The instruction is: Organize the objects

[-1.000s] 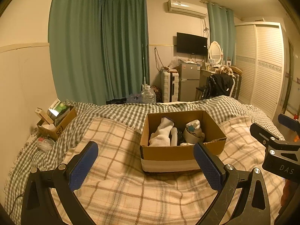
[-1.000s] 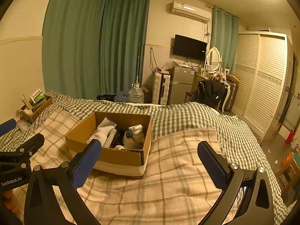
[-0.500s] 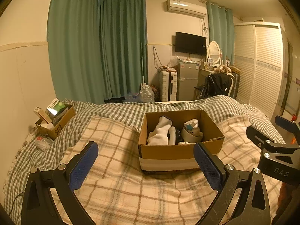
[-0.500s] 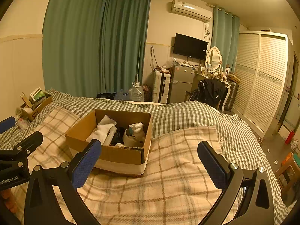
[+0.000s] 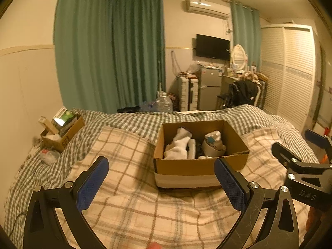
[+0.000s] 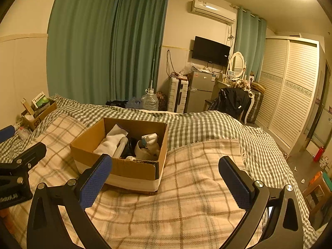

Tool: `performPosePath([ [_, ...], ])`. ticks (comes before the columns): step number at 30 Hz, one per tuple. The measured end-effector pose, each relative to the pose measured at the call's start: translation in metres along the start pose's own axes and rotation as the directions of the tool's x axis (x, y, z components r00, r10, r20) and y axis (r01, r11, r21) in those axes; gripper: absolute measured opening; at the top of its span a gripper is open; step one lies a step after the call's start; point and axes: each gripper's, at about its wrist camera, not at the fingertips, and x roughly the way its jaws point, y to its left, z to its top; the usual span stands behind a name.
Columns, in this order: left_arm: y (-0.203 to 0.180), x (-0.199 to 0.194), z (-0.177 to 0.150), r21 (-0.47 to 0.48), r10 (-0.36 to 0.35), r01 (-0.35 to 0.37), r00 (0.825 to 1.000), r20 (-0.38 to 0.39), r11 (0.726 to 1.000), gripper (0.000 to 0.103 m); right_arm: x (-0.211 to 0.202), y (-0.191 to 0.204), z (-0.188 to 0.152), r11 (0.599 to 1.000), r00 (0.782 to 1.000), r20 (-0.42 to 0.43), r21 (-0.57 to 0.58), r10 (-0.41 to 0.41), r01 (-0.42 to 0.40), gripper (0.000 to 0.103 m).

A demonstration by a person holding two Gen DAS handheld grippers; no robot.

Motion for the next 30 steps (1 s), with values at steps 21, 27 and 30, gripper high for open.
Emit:
performPosePath([
  [21,0.0019,-0.0035,0.0008,0.011,0.018,-0.018,1.000,0.013,1.000,0.103,-0.0015,0.0014,-0.0005,1.000,1.000,0.000,0.006,0.010,-0.010,0.103],
  [27,0.0009,-0.0024,0.0008,0.018,0.014,-0.014,1.000,0.011,1.000,0.103,0.0006,0.0008,-0.0012,1.000,1.000,-0.009,0.015,0.018,-0.018,0.103],
  [30,-0.0018,-0.0027,0.0002,0.037,0.009,-0.010,1.000,0.021,0.999,0.103,0.0026,0.0014,-0.0016,1.000,1.000,-0.014,0.016,0.018,-0.018,0.103],
])
